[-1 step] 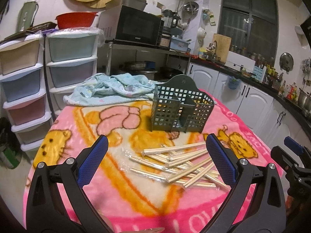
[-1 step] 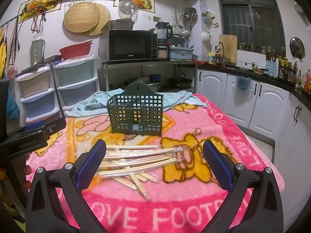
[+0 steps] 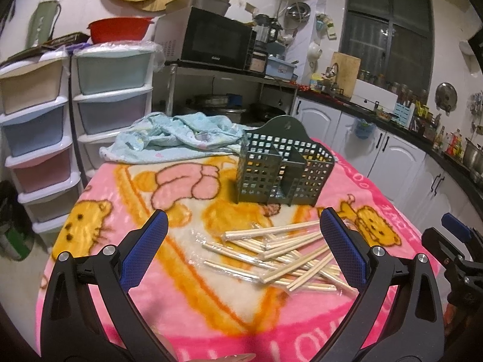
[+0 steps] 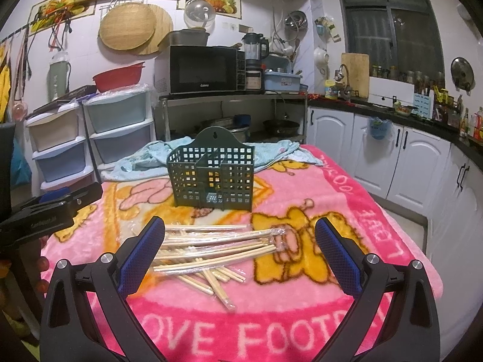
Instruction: Organize utensils
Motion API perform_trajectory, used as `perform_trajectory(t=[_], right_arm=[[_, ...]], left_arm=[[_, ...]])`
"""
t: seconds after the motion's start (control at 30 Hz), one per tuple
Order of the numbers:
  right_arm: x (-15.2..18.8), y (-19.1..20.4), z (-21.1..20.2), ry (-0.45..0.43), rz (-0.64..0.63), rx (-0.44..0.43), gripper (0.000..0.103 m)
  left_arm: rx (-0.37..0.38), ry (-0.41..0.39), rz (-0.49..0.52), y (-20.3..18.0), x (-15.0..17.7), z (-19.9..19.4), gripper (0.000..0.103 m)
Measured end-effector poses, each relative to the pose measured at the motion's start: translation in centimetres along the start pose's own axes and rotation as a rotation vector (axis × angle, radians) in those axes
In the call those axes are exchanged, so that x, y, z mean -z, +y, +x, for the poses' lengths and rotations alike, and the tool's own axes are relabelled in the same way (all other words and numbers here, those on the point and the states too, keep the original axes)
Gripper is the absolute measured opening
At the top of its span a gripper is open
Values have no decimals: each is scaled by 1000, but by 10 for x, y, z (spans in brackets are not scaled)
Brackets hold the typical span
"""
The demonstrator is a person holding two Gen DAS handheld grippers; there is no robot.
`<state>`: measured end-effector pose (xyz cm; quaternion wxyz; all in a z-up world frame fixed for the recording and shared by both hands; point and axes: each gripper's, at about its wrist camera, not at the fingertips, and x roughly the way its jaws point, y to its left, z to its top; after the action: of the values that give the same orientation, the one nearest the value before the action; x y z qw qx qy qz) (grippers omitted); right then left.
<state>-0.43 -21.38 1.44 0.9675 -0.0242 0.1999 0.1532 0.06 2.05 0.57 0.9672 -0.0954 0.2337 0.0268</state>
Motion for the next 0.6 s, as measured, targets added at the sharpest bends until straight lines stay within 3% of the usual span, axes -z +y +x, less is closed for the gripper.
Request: perform_trajectory(t=[0.6], right_arm=[[-13,-21,66,137,-13,-105,97]], left_arm=[[-82,89,-148,71,-1,24,93]])
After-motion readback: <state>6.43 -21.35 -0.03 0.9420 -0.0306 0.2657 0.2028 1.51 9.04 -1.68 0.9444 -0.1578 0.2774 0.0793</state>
